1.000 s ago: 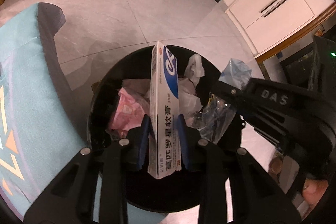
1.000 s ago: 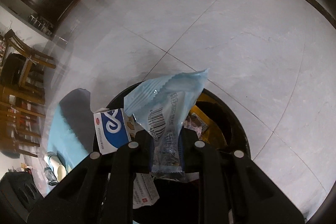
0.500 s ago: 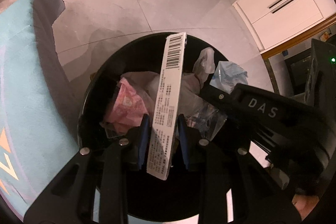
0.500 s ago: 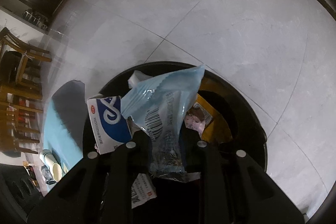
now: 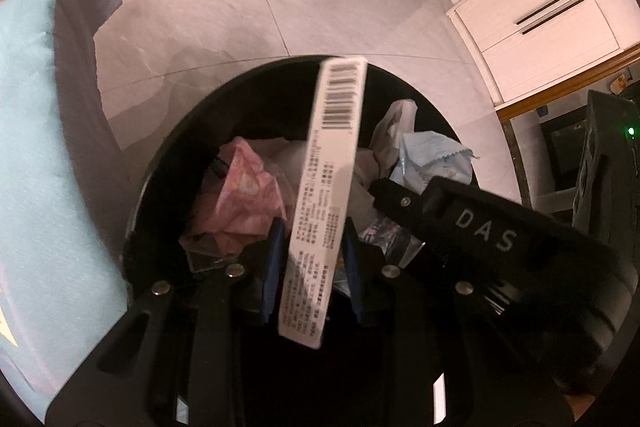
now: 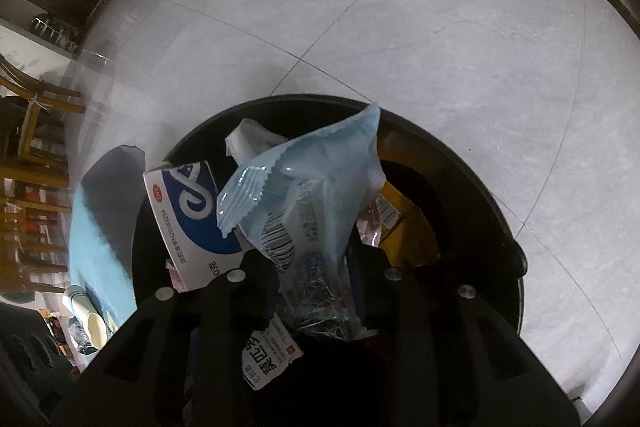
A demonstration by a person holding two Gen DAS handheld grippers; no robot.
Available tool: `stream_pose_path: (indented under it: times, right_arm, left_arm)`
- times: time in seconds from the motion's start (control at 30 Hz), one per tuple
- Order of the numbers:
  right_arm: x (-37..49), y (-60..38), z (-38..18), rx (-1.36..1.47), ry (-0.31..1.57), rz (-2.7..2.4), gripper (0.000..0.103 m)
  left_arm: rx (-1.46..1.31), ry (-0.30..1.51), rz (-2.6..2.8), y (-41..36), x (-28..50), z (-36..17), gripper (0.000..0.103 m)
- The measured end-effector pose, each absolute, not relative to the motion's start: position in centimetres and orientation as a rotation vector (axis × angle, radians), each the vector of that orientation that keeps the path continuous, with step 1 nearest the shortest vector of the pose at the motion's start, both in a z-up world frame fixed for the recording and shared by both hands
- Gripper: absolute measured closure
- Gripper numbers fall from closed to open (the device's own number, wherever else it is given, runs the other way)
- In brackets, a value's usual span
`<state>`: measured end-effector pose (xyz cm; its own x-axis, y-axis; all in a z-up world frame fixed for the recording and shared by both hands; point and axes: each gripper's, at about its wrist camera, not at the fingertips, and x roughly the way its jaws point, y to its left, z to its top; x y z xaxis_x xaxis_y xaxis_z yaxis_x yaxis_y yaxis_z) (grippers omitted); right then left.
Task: Collect trash
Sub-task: 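Open both tools to drop the box and wrapper into the bin, then return both tools to the green bag and paper cup on the rug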
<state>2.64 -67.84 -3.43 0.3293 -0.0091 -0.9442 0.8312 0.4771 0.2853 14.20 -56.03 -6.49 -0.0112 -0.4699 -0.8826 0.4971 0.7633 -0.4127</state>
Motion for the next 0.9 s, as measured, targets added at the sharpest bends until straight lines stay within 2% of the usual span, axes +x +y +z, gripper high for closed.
stream_pose_path:
  times: [0.17, 0.27, 0.3, 0.43, 0.6, 0.7, 0.77, 0.9]
  right_arm:
    - [1.8, -68.3, -2.6, 0.958, 1.074, -0.666, 0.062]
    - [1.2, -68.4, -1.0, 0.922, 1.038, -0.689, 0.057]
    - [1.0, -68.3, -0.6, 0.916, 1.026, -0.692, 0.052]
    - [0.4, -67.8, 1.5, 0.901, 0.970, -0.685, 0.043]
    - [0.0, -66.3, 5.1, 0.840, 0.869, -0.688, 0.026]
    - [0.3, -65.0, 7.2, 0.792, 0.812, -0.681, 0.019]
    - [0.8, -63.9, 8.2, 0.753, 0.795, -0.659, 0.018]
    - [2.4, -60.4, 10.4, 0.656, 0.745, -0.602, 0.006]
  left_arm:
    - [-0.048, 1.348, -0.787, -55.1, 14.3, -5.1, 0.059]
    - [-0.041, 1.301, -0.785, -54.4, 14.1, -3.5, 0.043]
    - [-0.034, 1.287, -0.784, -54.2, 14.0, -3.1, 0.042]
    - [-0.034, 1.215, -0.774, -52.1, 13.9, -0.6, 0.034]
    - [-0.083, 1.098, -0.733, -47.2, 14.1, 3.1, 0.009]
    - [-0.081, 1.012, -0.675, -43.4, 14.2, 5.2, 0.003]
    - [-0.054, 0.950, -0.599, -40.0, 14.4, 6.6, 0.003]
    - [-0.100, 0.875, -0.471, -33.1, 15.2, 8.5, 0.003]
